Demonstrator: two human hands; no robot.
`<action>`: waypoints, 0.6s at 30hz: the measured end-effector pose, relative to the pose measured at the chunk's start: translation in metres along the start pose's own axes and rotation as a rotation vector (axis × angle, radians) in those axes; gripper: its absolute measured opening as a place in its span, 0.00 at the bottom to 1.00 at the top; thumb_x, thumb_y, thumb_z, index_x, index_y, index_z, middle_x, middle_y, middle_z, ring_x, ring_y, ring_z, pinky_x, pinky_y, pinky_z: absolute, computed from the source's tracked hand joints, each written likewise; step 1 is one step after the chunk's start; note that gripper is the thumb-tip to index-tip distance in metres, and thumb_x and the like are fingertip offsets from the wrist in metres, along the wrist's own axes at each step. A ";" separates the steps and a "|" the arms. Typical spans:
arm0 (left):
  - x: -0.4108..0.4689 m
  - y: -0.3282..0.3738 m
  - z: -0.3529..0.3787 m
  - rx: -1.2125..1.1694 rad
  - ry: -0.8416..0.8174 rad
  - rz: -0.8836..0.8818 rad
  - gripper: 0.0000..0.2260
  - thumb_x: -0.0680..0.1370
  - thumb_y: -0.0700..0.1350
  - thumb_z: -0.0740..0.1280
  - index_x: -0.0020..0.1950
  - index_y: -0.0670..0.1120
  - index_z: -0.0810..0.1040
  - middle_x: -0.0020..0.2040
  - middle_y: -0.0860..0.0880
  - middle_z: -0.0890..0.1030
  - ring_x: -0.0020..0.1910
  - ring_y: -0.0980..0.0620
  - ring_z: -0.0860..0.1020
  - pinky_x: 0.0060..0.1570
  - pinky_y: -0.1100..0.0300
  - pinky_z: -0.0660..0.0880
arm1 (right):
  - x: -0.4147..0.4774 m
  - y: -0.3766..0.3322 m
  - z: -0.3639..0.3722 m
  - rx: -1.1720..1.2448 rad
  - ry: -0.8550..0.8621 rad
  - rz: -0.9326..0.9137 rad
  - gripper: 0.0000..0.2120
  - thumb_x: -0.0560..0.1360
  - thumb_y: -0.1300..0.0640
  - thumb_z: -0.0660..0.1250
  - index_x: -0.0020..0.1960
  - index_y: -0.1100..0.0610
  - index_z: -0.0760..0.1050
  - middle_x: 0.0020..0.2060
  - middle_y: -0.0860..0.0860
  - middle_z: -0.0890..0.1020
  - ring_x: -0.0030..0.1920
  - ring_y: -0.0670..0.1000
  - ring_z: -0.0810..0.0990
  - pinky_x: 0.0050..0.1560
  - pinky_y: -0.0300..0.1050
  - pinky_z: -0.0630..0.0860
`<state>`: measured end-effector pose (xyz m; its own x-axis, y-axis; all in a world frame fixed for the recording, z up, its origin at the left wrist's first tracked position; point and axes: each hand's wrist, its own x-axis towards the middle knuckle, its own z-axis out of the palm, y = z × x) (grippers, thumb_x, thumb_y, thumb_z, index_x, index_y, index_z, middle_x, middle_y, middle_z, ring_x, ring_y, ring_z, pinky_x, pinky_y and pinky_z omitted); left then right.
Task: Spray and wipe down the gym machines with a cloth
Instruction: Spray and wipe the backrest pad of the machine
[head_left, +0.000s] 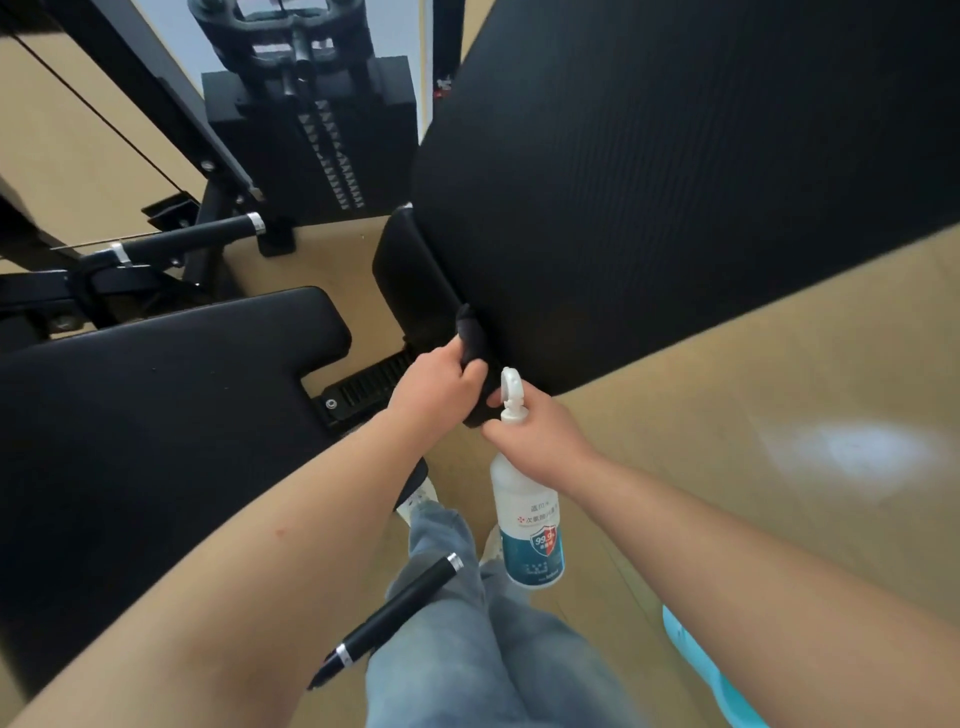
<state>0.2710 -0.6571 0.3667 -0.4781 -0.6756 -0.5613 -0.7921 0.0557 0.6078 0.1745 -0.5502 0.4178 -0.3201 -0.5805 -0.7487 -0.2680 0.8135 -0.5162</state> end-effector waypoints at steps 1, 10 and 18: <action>-0.009 0.001 0.008 0.002 -0.009 0.009 0.12 0.83 0.51 0.59 0.63 0.49 0.74 0.43 0.52 0.79 0.42 0.52 0.79 0.45 0.51 0.81 | -0.005 0.007 -0.004 -0.010 0.005 -0.003 0.16 0.78 0.54 0.67 0.65 0.47 0.74 0.46 0.43 0.78 0.46 0.44 0.77 0.40 0.42 0.70; -0.062 -0.022 0.062 0.421 -0.180 0.223 0.18 0.83 0.55 0.55 0.74 0.60 0.66 0.48 0.52 0.71 0.43 0.53 0.74 0.39 0.58 0.71 | -0.045 0.068 -0.026 -0.069 0.065 0.004 0.13 0.79 0.53 0.67 0.62 0.44 0.74 0.45 0.43 0.78 0.45 0.46 0.77 0.42 0.44 0.71; -0.078 -0.045 0.072 0.107 0.083 0.101 0.18 0.84 0.53 0.55 0.72 0.54 0.73 0.69 0.51 0.68 0.64 0.48 0.64 0.64 0.49 0.63 | -0.052 0.086 -0.015 -0.149 0.023 0.007 0.16 0.78 0.50 0.67 0.65 0.48 0.74 0.54 0.51 0.82 0.51 0.53 0.80 0.54 0.52 0.79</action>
<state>0.3170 -0.5543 0.3425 -0.5280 -0.7210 -0.4488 -0.7794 0.2017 0.5931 0.1541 -0.4503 0.4190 -0.3427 -0.5766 -0.7417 -0.3971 0.8044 -0.4418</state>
